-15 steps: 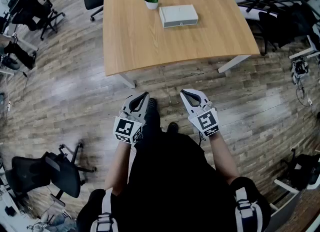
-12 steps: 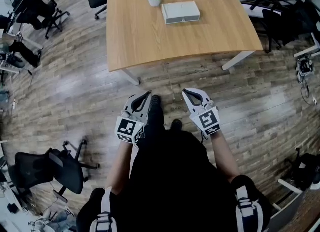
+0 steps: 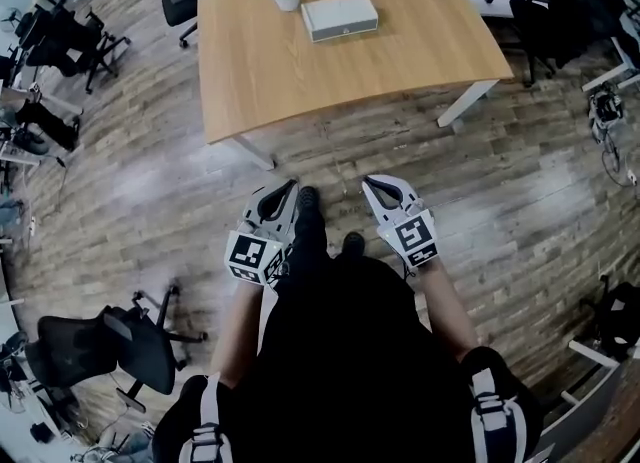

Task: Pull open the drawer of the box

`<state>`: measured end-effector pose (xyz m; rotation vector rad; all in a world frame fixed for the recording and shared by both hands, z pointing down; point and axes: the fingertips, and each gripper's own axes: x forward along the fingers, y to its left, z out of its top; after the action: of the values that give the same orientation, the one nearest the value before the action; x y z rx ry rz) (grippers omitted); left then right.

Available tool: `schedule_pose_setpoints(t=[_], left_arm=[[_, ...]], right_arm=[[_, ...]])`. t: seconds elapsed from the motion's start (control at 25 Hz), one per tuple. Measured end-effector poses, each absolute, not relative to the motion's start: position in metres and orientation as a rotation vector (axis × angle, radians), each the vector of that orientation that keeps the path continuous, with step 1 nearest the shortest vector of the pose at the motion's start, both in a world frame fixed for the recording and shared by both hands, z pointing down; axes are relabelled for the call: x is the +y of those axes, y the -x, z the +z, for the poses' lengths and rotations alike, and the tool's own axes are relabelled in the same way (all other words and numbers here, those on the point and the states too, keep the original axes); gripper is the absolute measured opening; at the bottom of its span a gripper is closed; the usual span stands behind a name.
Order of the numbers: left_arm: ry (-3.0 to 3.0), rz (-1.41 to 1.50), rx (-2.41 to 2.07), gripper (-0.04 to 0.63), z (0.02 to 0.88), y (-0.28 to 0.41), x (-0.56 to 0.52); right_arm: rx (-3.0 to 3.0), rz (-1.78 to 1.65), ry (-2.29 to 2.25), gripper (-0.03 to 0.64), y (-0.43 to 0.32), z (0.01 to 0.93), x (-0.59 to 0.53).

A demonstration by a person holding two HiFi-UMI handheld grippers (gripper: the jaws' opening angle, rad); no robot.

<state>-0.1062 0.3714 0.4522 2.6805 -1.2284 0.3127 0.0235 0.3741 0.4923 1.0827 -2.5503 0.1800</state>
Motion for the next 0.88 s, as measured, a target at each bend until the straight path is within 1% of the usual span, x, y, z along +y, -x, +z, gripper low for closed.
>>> schedule_pose_setpoints(t=[0.28,0.6,0.88], left_arm=[[-2.668,0.302,-1.22,0.023,0.456,0.108,0.357],[-2.664,0.33,-1.161,0.023,0.473,0.125,0.315],[-2.711,0.315,-1.087,0.023,0.468,0.14,0.247]], right_arm=[[-2.512,0.252,-1.138,0.025,-0.034,0.502,0.359],[-2.475,0.234,-1.127,0.025,-0.007,0.502,0.311],[-2.398,0.18,-1.116,0.025,0.021,0.503,0.253]])
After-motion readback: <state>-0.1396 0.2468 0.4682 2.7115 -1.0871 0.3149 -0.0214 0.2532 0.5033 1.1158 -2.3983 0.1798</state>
